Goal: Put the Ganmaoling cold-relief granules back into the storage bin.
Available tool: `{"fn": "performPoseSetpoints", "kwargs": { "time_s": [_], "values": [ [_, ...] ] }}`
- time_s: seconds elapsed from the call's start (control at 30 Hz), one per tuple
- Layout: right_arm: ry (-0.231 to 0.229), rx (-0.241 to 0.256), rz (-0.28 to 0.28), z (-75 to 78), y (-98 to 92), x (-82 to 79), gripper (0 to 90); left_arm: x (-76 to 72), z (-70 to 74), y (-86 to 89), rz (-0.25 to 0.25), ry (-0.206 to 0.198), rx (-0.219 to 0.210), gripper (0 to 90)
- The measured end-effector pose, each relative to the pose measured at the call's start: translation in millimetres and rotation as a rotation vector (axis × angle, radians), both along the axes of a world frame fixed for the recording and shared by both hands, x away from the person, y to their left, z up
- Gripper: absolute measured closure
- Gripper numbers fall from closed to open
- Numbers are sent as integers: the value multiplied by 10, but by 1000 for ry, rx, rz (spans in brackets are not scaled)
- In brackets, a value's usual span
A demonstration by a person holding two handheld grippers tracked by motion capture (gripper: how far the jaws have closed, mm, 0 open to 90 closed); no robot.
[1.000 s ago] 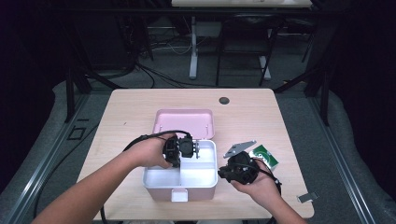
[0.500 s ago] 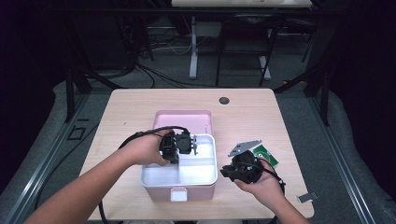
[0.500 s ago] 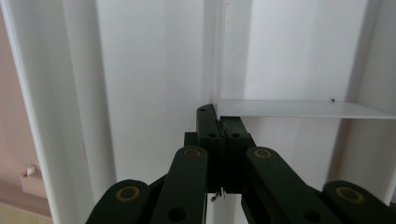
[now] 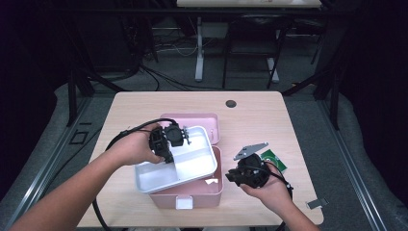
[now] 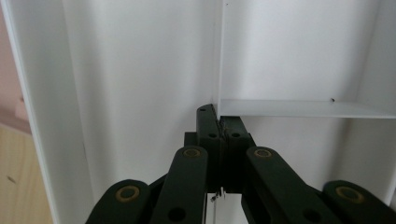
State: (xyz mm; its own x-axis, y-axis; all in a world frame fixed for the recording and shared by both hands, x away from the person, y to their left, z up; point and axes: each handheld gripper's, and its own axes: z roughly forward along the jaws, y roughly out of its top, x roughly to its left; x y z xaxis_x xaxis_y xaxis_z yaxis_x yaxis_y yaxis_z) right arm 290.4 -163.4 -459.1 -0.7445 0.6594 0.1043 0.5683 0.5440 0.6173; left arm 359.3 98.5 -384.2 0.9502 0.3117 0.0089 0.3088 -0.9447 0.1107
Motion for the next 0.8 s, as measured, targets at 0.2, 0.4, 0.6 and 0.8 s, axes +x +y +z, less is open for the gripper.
{"fn": "performPoseSetpoints", "kwargs": {
  "time_s": [0.2, 0.4, 0.6, 0.8],
  "values": [
    [-16, 2, -3, 41, 10, 13, 756, 59, 5, 289, 161, 17, 17, 893],
    [-7, 4, -5, 31, 7, 11, 716, 110, 1, 655, 300, 27, 20, 893],
    [20, 7, -9, 4, -8, 37, 609, 133, -34, 1057, 409, 27, 46, 893],
    [4, 2, -17, 57, 0, 34, 564, 112, -49, 1466, 489, 34, 49, 893]
  ]
}}
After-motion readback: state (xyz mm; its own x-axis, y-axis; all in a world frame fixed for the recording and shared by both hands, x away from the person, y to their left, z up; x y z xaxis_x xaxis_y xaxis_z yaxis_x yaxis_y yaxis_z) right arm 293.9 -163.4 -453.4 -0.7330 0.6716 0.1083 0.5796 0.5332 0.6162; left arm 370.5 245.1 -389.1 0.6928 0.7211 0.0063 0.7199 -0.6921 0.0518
